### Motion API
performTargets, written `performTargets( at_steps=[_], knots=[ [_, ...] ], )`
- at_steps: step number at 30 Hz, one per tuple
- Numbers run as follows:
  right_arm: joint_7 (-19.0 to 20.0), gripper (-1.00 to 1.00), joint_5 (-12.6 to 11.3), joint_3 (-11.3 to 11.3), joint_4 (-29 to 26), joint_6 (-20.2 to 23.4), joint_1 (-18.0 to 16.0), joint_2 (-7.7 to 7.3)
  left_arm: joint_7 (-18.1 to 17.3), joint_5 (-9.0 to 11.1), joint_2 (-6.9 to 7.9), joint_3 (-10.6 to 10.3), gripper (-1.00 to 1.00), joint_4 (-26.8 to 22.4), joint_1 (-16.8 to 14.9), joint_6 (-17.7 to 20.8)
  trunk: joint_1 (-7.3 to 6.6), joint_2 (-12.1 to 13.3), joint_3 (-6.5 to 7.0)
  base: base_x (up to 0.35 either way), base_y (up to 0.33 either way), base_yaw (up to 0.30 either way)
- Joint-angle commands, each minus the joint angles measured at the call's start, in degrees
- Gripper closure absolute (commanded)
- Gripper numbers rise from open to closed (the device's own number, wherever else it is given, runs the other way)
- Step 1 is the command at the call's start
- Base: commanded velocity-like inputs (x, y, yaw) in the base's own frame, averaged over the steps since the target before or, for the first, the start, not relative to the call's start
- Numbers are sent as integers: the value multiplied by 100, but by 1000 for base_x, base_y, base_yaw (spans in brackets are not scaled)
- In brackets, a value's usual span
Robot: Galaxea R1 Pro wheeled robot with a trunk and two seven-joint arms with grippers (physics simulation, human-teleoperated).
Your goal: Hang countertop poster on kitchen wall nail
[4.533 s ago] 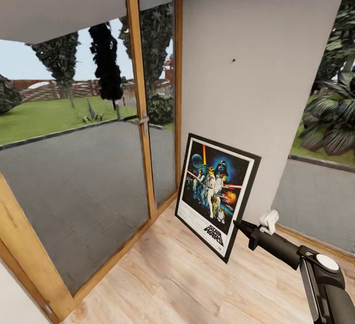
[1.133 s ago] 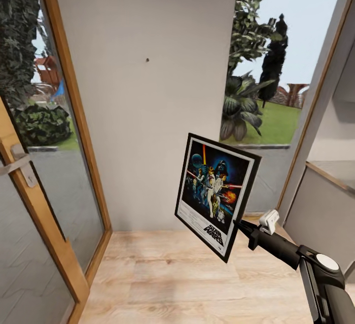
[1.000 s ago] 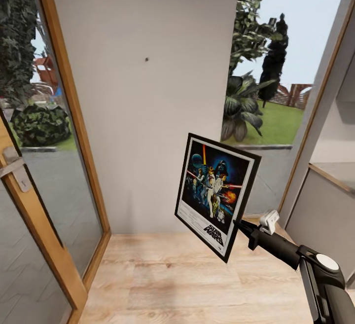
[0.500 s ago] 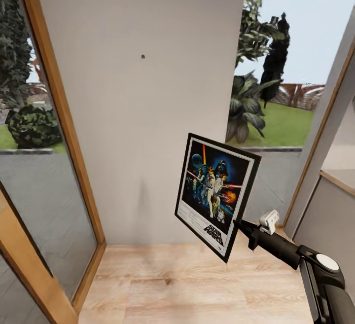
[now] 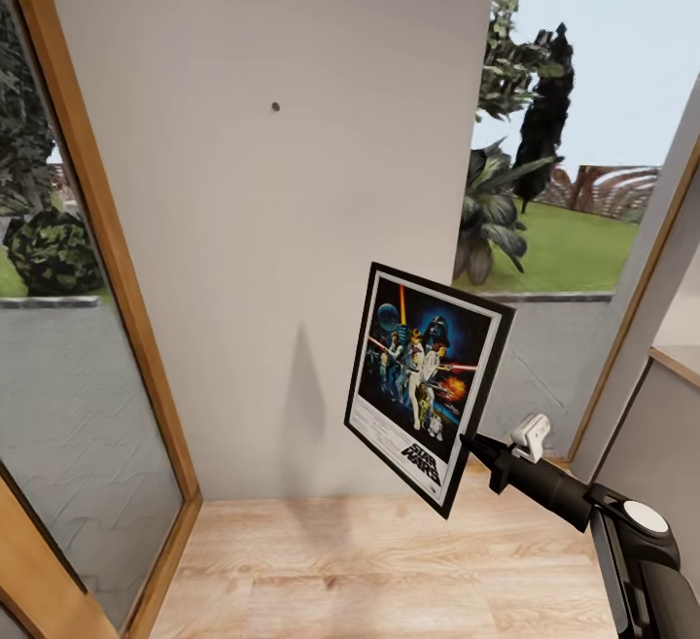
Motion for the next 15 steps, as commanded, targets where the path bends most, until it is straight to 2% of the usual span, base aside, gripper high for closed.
performTargets(
  at_steps=[1,15],
  knots=[
    [56,100,7,-10,-6,69,-4,1,-43,60,-1,12,-100,-1,1,-3,3,-5,-2,40,0,0],
    [75,100,3,12,-100,119,-4,-2,-50,64,-13,24,-100,27,1,-12,3,-5,-2,6,0,0]
  ],
)
